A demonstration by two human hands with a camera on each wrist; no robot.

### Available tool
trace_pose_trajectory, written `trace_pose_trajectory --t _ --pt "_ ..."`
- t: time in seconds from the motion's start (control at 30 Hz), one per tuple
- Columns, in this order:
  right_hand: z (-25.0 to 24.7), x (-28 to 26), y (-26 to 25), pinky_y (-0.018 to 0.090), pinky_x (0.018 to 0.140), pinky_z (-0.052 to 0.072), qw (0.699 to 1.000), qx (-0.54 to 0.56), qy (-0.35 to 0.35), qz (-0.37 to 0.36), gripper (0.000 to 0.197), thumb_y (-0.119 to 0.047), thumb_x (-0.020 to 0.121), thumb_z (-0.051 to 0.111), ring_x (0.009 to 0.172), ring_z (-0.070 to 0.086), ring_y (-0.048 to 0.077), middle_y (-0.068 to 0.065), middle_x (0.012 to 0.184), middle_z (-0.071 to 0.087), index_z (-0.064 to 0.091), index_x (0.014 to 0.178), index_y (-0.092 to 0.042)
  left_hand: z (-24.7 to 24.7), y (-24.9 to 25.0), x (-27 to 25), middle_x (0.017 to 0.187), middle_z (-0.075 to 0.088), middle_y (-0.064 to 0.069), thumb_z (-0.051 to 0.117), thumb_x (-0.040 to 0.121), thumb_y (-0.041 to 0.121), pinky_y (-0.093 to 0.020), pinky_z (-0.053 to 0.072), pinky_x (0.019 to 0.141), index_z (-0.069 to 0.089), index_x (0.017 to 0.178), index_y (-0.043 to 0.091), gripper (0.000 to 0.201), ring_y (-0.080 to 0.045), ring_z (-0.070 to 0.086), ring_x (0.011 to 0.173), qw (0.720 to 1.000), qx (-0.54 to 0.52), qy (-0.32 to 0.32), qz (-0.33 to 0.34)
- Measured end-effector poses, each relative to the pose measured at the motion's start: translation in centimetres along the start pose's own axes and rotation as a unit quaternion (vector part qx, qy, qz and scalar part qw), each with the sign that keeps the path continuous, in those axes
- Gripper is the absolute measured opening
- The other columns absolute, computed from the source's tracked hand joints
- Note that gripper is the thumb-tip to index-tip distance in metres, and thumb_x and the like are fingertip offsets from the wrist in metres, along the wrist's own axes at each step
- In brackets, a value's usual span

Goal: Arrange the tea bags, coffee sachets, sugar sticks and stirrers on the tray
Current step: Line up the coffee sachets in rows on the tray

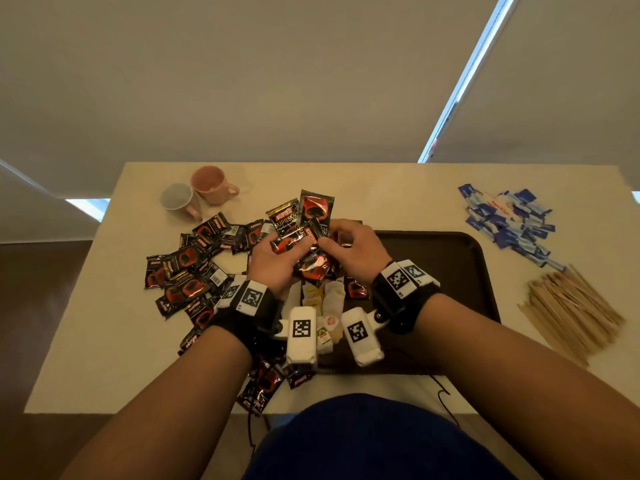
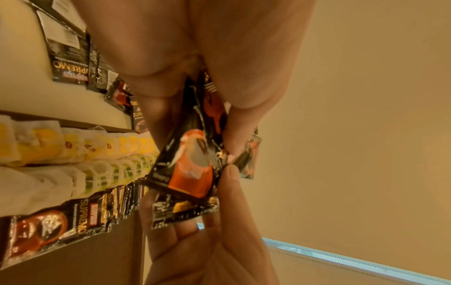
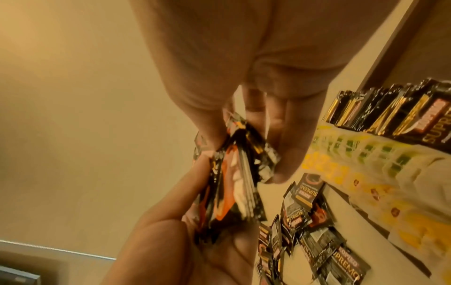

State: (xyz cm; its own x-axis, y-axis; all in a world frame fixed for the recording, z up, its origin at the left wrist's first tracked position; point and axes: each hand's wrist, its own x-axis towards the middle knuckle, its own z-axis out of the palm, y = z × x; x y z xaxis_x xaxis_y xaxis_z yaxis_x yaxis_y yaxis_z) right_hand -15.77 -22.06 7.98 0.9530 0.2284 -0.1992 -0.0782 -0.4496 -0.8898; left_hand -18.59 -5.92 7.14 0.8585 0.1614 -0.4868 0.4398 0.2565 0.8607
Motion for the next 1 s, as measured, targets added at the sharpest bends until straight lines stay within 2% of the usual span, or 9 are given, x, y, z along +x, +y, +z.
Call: trace_pose_trajectory --t 0.07,0.17,0.33,0.43,0.53,0.63,0.8,0.9,1.0 --pt "-0.6 -0.4 -0.1 0.044 0.088 0.056 1.000 0.026 0.010 -0.005 0.024 -0.026 0.092 0.067 0.097 0.066 0.021 0.006 0.106 0.070 0.069 0.113 -0.015 0.5 0.1 0.0 0.107 0.076 -0.009 0.082 0.081 0.018 -0.057 0.057 0.088 0.069 0.114 0.017 0.036 -0.030 0.073 0.099 1.000 -0.004 -0.016 -0.002" --pt "-1.4 -0.6 -0.3 0.035 0.085 0.058 0.999 0.046 0.001 -0.010 0.023 -0.018 0.093 0.066 0.097 0.068 0.017 0.005 0.105 0.072 0.069 0.115 -0.014 1.2 0.3 0.1 0.108 0.075 -0.008 0.083 0.079 0.021 -0.058 0.056 0.089 0.068 0.115 0.018 0.039 -0.030 0.073 0.100 1.000 0.001 -0.027 -0.007" --pt "-2.7 -0.6 -0.4 0.021 0.060 0.056 0.995 0.090 -0.027 0.037 0.015 -0.025 0.095 0.064 0.080 0.069 0.006 0.005 0.098 0.072 0.069 0.104 -0.014 2.0 0.2 0.3 0.104 0.077 -0.005 0.088 0.062 0.042 -0.057 0.056 0.090 0.071 0.108 0.022 0.053 -0.029 0.074 0.098 0.997 0.057 -0.043 0.006" --pt "-3.5 -0.1 -0.1 0.028 0.062 0.058 0.992 0.108 0.027 0.053 0.014 -0.025 0.093 0.067 0.072 0.069 0.014 0.005 0.081 0.071 0.071 0.088 -0.012 2.2 0.1 0.3 0.104 0.076 -0.008 0.085 0.077 0.025 -0.056 0.056 0.092 0.070 0.111 0.016 0.037 -0.029 0.074 0.098 0.995 0.072 -0.073 0.002" --pt "-4.0 0.4 0.2 0.032 0.066 0.058 0.985 0.156 0.020 0.074 0.017 -0.021 0.091 0.070 0.071 0.068 0.016 0.002 0.072 0.068 0.068 0.076 -0.012 2.3 0.0 0.5 0.107 0.076 -0.009 0.081 0.082 0.018 -0.056 0.056 0.092 0.068 0.116 0.015 0.037 -0.028 0.073 0.099 0.994 0.071 -0.081 -0.008" --pt "-3.9 0.5 0.4 0.036 0.071 0.058 0.959 0.265 0.017 0.099 0.010 -0.017 0.091 0.069 0.080 0.071 0.021 0.006 0.082 0.073 0.072 0.087 -0.009 2.2 0.0 0.7 0.108 0.075 -0.010 0.082 0.080 0.018 -0.056 0.055 0.092 0.067 0.117 0.015 0.040 -0.029 0.073 0.101 0.994 0.066 -0.088 -0.016" --pt "-4.1 1.0 0.3 0.046 0.073 0.060 0.894 0.414 0.091 0.143 0.011 -0.006 0.094 0.062 0.089 0.072 0.035 0.018 0.092 0.073 0.066 0.101 0.002 1.4 -0.4 0.9 0.105 0.076 -0.009 0.082 0.079 0.014 -0.058 0.055 0.092 0.068 0.109 0.016 0.033 -0.030 0.073 0.099 0.995 0.066 -0.069 -0.027" --pt "-4.8 1.3 0.2 0.047 0.071 0.062 0.889 0.419 0.093 0.159 0.008 -0.005 0.098 0.054 0.083 0.072 0.038 0.017 0.088 0.072 0.061 0.102 -0.001 1.0 -0.5 1.2 0.104 0.076 -0.010 0.083 0.078 0.016 -0.057 0.055 0.092 0.068 0.109 0.015 0.034 -0.030 0.073 0.098 0.996 0.066 -0.056 -0.035" --pt "-5.3 1.2 0.8 0.041 0.064 0.063 0.907 0.373 0.064 0.185 0.008 -0.005 0.099 0.052 0.075 0.072 0.038 0.019 0.089 0.070 0.059 0.101 -0.009 0.9 -0.6 1.5 0.104 0.076 -0.010 0.082 0.080 0.014 -0.056 0.056 0.090 0.068 0.108 0.015 0.031 -0.030 0.073 0.098 0.996 0.063 -0.043 -0.038"
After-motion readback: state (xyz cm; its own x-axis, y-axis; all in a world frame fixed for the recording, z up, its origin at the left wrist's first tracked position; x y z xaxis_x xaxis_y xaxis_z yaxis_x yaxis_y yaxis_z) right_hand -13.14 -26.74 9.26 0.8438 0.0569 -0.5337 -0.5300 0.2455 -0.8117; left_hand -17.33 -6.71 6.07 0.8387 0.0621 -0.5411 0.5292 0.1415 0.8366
